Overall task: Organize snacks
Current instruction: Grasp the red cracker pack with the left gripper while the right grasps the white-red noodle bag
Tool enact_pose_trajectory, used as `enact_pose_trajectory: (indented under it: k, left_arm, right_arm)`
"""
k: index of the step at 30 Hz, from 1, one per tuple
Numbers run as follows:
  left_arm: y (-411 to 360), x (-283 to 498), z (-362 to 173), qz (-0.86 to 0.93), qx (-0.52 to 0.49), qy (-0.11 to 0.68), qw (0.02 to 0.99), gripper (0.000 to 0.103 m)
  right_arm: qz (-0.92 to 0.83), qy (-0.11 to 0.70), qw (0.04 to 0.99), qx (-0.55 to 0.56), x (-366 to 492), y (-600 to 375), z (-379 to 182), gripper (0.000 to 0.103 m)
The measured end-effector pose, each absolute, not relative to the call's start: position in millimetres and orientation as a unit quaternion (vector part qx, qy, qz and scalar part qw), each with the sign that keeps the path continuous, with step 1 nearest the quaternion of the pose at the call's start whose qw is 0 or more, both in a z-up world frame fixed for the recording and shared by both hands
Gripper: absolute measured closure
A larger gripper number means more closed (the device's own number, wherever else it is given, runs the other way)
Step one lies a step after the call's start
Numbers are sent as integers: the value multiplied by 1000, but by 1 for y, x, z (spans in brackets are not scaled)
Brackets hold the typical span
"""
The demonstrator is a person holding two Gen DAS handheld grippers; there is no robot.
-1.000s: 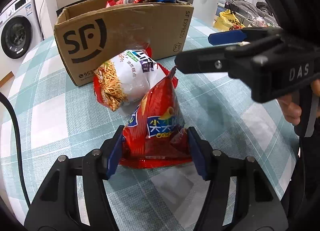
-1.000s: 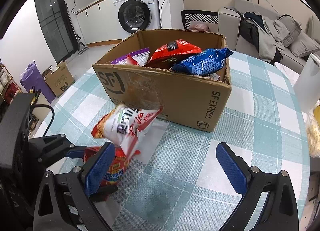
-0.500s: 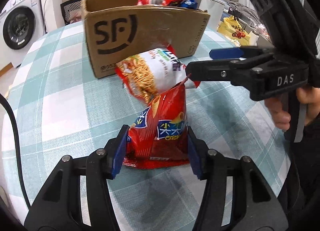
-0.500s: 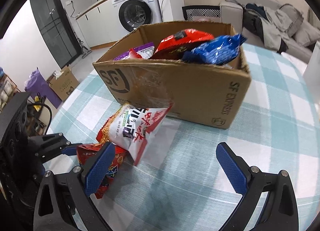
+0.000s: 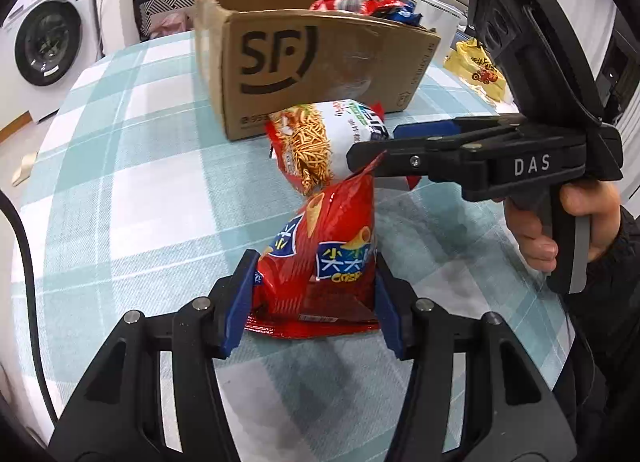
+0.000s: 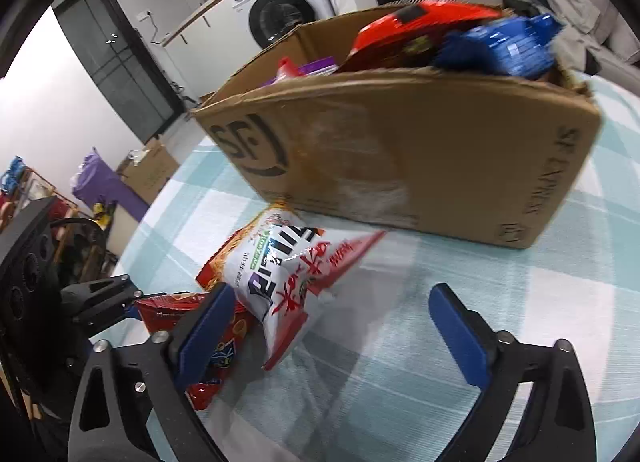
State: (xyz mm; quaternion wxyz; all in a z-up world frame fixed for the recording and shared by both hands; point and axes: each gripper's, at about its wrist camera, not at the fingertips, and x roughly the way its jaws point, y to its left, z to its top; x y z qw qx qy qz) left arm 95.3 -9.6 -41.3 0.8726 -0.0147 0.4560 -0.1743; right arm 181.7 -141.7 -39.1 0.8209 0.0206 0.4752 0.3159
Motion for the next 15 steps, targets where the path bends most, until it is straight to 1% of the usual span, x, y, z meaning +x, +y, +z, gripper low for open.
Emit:
enact_pose_trajectory:
  k: [8,12,14,15]
  left_arm:
    - [-1,92,-42,-175,-23,457,872,50]
    - [0,91,-42,-177,-26,457,871,50]
    - [1,93,-43,-177,-29,458,871,50]
    - [2,94,-44,-178,-30,458,870,50]
  right_arm:
    - [333,487,806,51,190,-118,-46,11]
    - [338,488,802,65,196,-104,-47,16]
    - [342,487,801,60,194,-99,-47,25]
    - [352,491,795,66,194,-98,-47,34]
